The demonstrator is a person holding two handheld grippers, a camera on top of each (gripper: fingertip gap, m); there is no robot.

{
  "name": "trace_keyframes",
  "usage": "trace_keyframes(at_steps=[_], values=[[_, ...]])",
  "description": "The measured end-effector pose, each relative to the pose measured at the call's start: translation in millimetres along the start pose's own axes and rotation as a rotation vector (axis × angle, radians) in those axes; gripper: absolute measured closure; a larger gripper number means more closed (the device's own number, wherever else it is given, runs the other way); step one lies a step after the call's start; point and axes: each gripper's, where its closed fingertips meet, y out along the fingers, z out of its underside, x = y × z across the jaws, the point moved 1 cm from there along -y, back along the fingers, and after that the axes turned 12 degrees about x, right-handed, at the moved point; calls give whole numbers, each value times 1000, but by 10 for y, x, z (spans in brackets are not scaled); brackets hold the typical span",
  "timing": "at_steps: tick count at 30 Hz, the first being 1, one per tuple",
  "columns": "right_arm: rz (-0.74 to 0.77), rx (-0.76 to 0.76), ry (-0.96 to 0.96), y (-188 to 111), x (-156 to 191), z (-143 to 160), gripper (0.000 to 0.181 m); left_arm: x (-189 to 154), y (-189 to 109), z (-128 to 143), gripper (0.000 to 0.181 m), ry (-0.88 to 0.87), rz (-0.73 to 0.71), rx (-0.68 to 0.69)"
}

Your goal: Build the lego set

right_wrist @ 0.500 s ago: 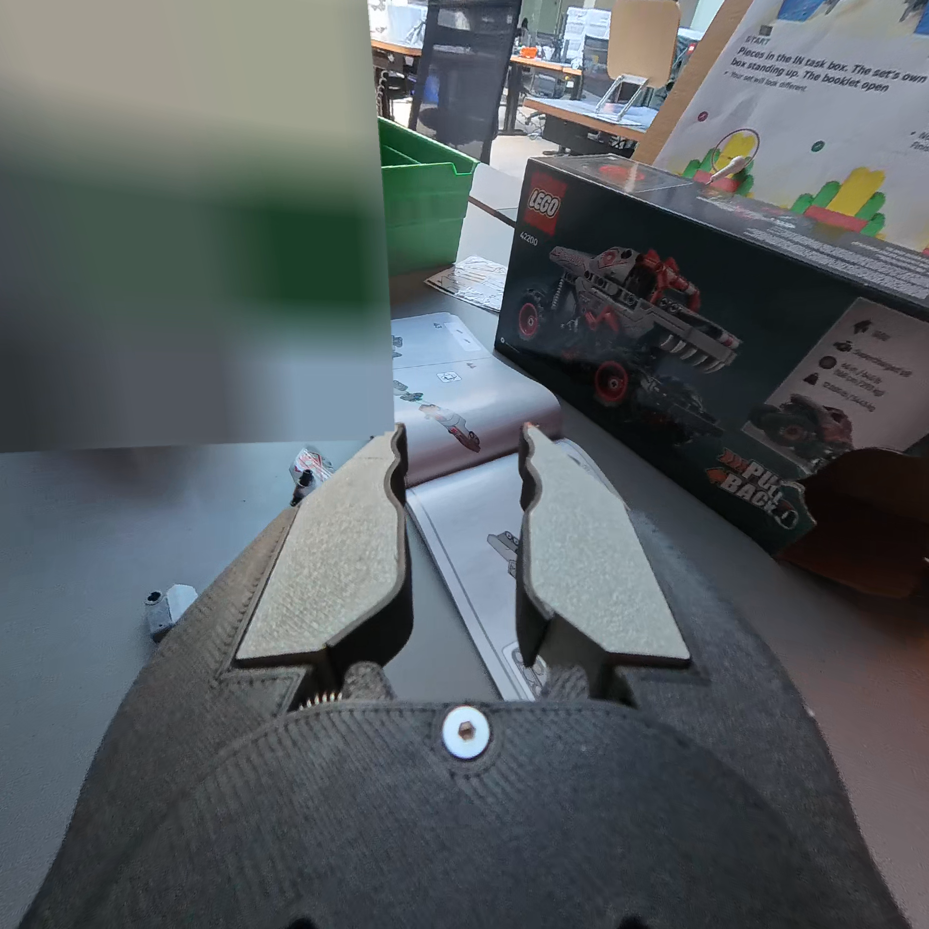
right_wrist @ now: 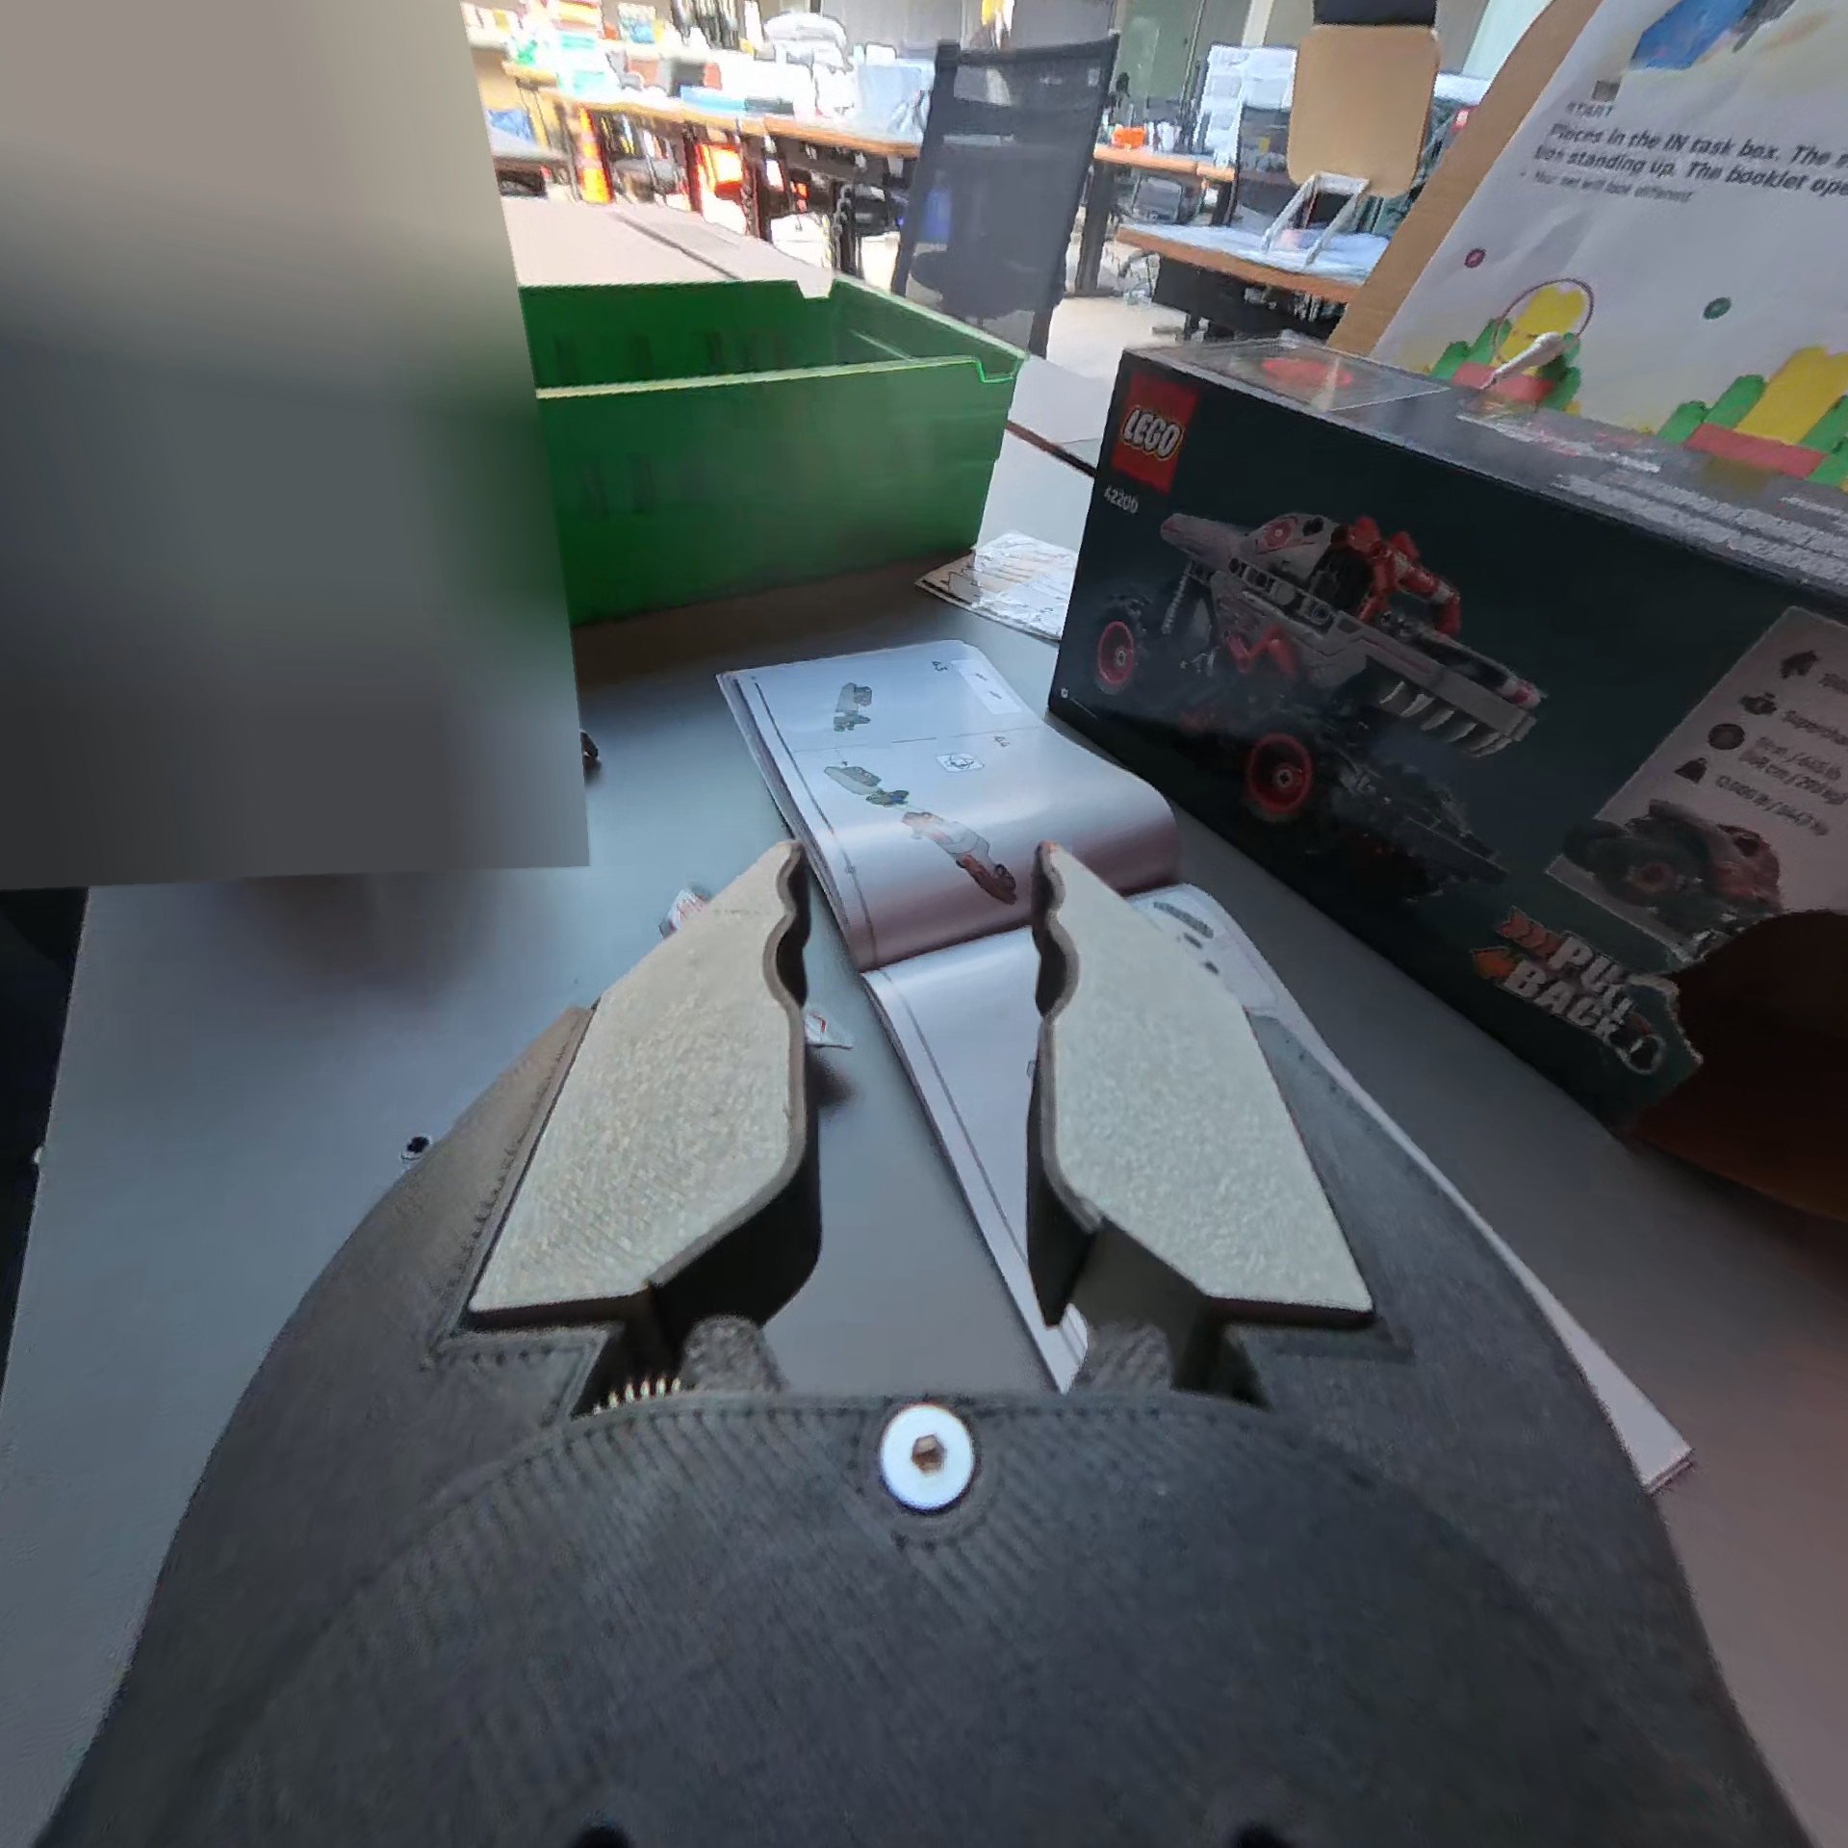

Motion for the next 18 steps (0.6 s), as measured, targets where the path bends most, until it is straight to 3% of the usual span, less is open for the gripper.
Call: trace_keyframes(at_steps=[5, 7, 10, 18], values=[[17, 100, -22, 219, 17, 27, 137, 107, 25, 0, 178, 7, -88, 18], [-57, 230, -85, 409, 204, 33, 136, 117, 27, 3, 178, 5, -95, 19], [-1, 385, -167, 716, 209, -17, 143, 129, 4, -5, 178, -4, -98, 9], [-165, 565, -202, 1411, 441, -115, 138, 114, 9, 72, 172, 33, -147, 58]])
